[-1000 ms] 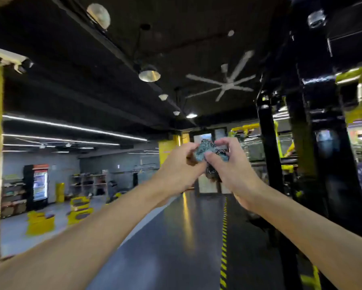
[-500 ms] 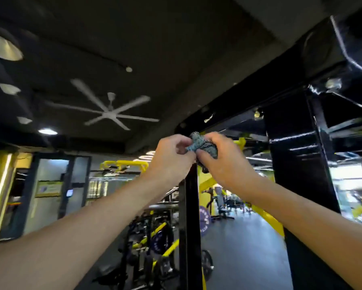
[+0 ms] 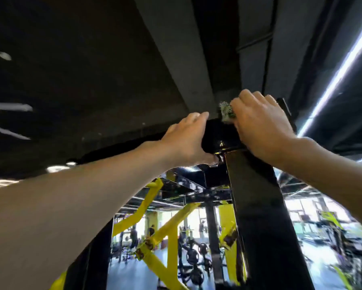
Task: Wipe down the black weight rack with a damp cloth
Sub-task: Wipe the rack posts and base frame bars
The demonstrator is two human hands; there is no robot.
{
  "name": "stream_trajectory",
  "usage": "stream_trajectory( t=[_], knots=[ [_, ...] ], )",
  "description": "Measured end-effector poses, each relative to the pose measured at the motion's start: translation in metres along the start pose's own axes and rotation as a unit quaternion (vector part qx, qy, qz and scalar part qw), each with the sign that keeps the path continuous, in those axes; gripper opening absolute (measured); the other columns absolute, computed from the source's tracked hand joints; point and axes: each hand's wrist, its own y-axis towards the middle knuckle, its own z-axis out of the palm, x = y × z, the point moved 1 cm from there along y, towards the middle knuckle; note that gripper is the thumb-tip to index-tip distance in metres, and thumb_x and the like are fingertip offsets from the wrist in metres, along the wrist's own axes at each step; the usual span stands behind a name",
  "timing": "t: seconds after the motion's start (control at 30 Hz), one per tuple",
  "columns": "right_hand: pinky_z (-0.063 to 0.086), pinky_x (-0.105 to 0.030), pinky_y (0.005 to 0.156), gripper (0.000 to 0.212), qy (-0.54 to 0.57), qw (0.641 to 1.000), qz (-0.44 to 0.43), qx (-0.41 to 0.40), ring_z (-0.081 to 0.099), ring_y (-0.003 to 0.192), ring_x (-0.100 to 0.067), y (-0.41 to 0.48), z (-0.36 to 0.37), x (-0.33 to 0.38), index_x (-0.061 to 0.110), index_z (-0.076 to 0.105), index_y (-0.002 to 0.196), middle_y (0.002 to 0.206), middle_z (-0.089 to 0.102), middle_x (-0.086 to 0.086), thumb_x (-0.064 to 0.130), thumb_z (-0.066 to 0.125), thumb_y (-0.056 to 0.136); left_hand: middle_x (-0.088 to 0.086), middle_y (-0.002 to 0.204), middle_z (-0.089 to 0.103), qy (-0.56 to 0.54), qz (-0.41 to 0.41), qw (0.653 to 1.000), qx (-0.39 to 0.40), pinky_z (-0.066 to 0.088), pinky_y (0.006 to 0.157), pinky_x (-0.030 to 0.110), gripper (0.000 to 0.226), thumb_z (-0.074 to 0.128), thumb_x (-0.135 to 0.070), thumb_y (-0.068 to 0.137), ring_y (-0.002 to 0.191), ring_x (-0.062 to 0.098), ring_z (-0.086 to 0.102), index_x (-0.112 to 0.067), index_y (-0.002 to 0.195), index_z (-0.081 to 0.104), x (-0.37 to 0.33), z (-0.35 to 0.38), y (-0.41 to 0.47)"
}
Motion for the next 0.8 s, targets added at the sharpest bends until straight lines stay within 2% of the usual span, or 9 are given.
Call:
stream_trajectory(
  t=[0.07,0.13,0.23,0.37,0.47,0.53,0.6,0.67,0.8],
  knots=[
    [0.045,-0.043,0.091,0.045,0.027,1.000,0.008,0.014,0.054,0.099,-0.031,0.002,0.002,0.000,0.009,0.057,0.123,0.108,0.056,-0.011,0.008,0.073,0.082,0.001,0.132,0.049,0.024,0.024,0.999,0.002,0.042,0.102,0.045,0.102,0.086,-0.056,0.063,0.124,0.025,0.048,-0.022,0.145,0.035,0.004,0.005,0.010],
    [0.048,-0.043,0.090,0.041,0.033,0.998,-0.025,0.037,0.052,0.096,-0.030,-0.004,0.006,0.009,0.008,0.059,0.120,0.107,0.054,-0.010,0.004,0.069,0.081,0.000,0.124,0.052,0.021,0.033,0.999,-0.002,0.043,0.100,0.043,0.098,0.085,-0.059,0.062,0.116,0.024,0.051,-0.026,0.142,0.038,0.010,0.008,0.016],
    [0.049,-0.043,0.082,0.030,-0.043,0.993,-0.088,0.058,0.048,0.093,-0.031,-0.014,0.004,0.005,0.004,0.060,0.110,0.107,0.054,-0.012,0.004,0.066,0.080,0.003,0.134,0.049,0.022,0.045,0.999,-0.017,0.040,0.103,0.040,0.108,0.081,-0.064,0.065,0.122,0.026,0.049,-0.027,0.152,0.029,0.016,0.012,0.016],
    [0.044,-0.044,0.088,0.029,-0.041,0.998,0.003,0.045,0.044,0.100,-0.033,-0.014,-0.004,-0.002,-0.002,0.061,0.109,0.115,0.049,-0.015,-0.005,0.059,0.080,0.006,0.147,0.040,0.024,0.052,0.998,-0.033,0.033,0.108,0.041,0.115,0.076,-0.068,0.068,0.133,0.029,0.042,-0.024,0.157,0.018,0.021,0.017,0.016],
    [0.050,-0.047,0.086,0.022,-0.045,0.992,-0.075,0.091,0.047,0.094,-0.033,-0.035,-0.004,0.023,-0.003,0.063,0.100,0.105,0.053,-0.016,-0.001,0.058,0.079,0.006,0.152,0.035,0.024,0.064,0.996,-0.053,0.031,0.110,0.039,0.118,0.073,-0.070,0.070,0.137,0.027,0.037,-0.021,0.159,0.013,0.025,0.018,0.013],
    [0.050,-0.046,0.086,0.027,-0.052,0.986,-0.113,0.115,0.048,0.094,-0.033,-0.036,-0.007,0.018,-0.003,0.062,0.105,0.106,0.053,-0.015,-0.001,0.059,0.078,0.005,0.152,0.036,0.024,0.072,0.996,-0.046,0.035,0.107,0.039,0.118,0.073,-0.071,0.070,0.137,0.027,0.038,-0.016,0.157,0.016,0.030,0.017,0.012],
    [0.049,-0.046,0.090,0.034,-0.033,0.994,-0.052,0.086,0.046,0.098,-0.032,-0.023,-0.009,0.004,-0.001,0.062,0.110,0.109,0.052,-0.013,-0.007,0.059,0.076,0.002,0.155,0.030,0.033,0.077,0.996,-0.028,0.040,0.107,0.040,0.118,0.077,-0.067,0.069,0.138,0.027,0.037,-0.018,0.157,0.015,0.038,0.016,0.010],
    [0.047,-0.042,0.095,0.039,0.012,0.998,0.019,0.059,0.044,0.101,-0.028,-0.022,-0.009,0.006,0.003,0.064,0.115,0.109,0.051,-0.009,-0.008,0.059,0.078,0.004,0.157,0.024,0.084,0.077,0.993,-0.037,0.034,0.112,0.043,0.116,0.078,-0.062,0.072,0.141,0.029,0.031,-0.028,0.158,0.008,0.049,0.017,0.010],
    [0.049,-0.037,0.093,0.056,0.060,0.990,-0.088,0.093,0.051,0.104,-0.025,-0.035,-0.005,0.029,0.011,0.056,0.136,0.112,0.055,-0.005,-0.002,0.067,0.083,0.005,0.137,0.040,0.125,0.071,0.986,-0.080,0.027,0.108,0.042,0.111,0.073,-0.065,0.074,0.124,0.027,0.046,-0.039,0.157,0.003,0.056,0.021,0.009]
  ],
)
